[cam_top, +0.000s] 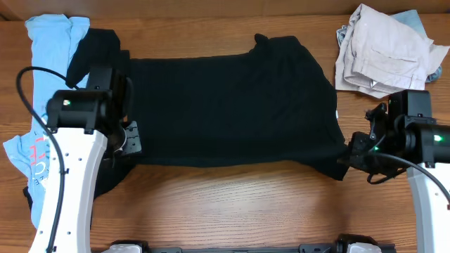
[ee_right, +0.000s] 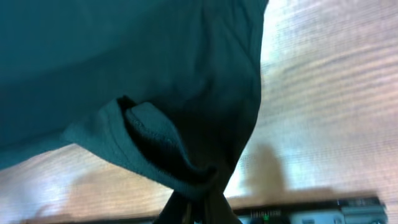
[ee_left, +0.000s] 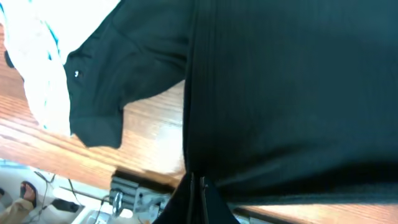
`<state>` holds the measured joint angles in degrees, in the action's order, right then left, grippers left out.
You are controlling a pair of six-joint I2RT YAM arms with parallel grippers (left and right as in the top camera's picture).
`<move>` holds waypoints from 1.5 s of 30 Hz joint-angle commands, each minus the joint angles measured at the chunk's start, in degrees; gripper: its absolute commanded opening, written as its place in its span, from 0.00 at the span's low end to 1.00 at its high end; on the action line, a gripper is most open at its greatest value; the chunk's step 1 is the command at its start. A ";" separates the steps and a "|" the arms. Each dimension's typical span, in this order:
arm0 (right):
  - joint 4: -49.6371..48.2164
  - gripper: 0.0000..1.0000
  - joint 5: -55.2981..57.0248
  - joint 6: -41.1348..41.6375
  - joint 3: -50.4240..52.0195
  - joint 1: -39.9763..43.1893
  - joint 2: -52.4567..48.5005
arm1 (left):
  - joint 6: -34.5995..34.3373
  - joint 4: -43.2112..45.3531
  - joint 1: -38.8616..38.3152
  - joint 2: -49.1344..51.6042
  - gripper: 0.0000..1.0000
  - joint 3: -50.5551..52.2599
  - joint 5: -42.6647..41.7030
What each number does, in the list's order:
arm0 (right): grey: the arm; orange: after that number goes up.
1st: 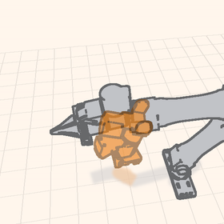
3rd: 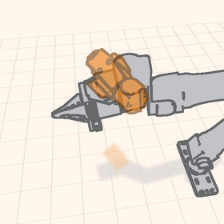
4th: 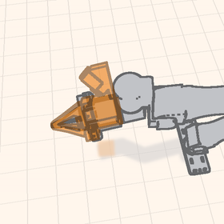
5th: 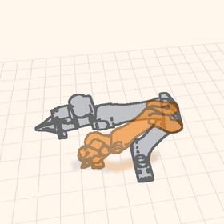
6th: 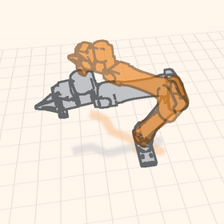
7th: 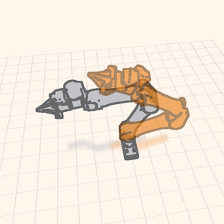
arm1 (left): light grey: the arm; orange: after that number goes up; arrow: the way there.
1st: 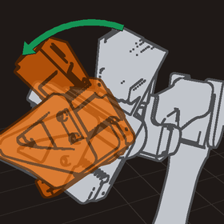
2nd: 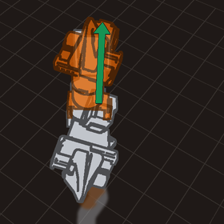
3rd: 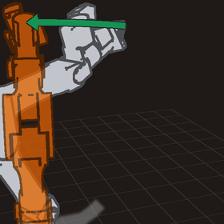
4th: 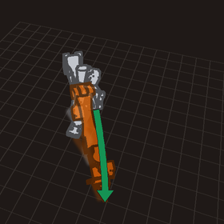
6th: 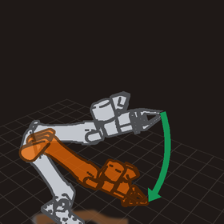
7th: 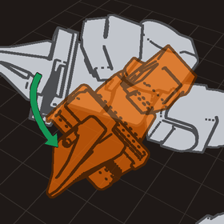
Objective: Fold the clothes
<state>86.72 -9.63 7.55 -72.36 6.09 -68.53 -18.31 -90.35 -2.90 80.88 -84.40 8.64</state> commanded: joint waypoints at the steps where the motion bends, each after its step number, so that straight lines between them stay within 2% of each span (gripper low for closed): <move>1: -4.42 0.04 0.52 0.57 1.86 0.37 -0.66 | -2.93 5.53 0.28 -0.74 0.04 5.81 2.54; 9: -19.30 0.04 0.55 -1.99 2.03 0.35 -6.43 | -6.16 22.40 0.31 -0.52 0.04 14.71 9.31; 13: -24.70 0.04 0.48 -2.25 2.03 0.31 -10.91 | -6.16 28.33 0.31 0.24 0.04 16.46 9.53; 18: -29.29 0.04 -1.03 -3.50 2.03 0.24 -17.49 | -6.14 31.78 0.31 3.10 0.04 17.35 9.55; 31: -37.40 0.05 -1.25 -3.50 2.03 0.24 -28.50 | -6.14 43.23 0.31 18.53 0.04 17.62 9.53; 34: -39.54 0.09 -2.36 -3.50 2.03 0.24 -30.42 | -6.16 44.17 0.31 21.00 0.04 17.62 9.55; 35: -40.04 0.13 -2.75 -3.50 2.03 0.24 -30.77 | -6.14 44.30 0.31 21.55 0.06 17.62 9.55; 36: -40.44 0.24 -2.71 -3.50 2.03 0.24 -31.06 | -6.14 44.35 0.31 22.01 0.10 17.62 9.55; 37: -40.89 0.40 -2.64 -3.52 2.03 0.24 -31.15 | -6.14 44.37 0.31 22.43 0.17 17.59 9.55; 38: -41.48 0.53 -2.60 -3.54 1.99 0.26 -31.15 | -6.12 44.48 0.31 22.58 0.37 17.59 9.55; 39: -41.70 0.58 -2.47 -3.85 1.55 0.26 -31.12 | -6.08 44.63 0.31 22.62 0.58 17.59 9.55; 40: -41.35 0.61 -2.69 -4.07 0.42 0.26 -31.12 | -5.03 45.31 0.31 22.56 0.85 17.40 9.55; 42: -39.54 0.63 -3.85 -4.20 -2.43 0.26 -31.12 | -2.34 45.35 0.31 22.51 0.99 16.00 9.51; 45: -30.95 0.65 -4.20 -6.05 -13.18 0.24 -31.12 | 2.69 40.63 0.31 22.49 1.00 8.31 8.90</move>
<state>51.75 -12.69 3.51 -75.48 6.07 -100.07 -21.32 -46.92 -2.90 103.02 -68.47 16.99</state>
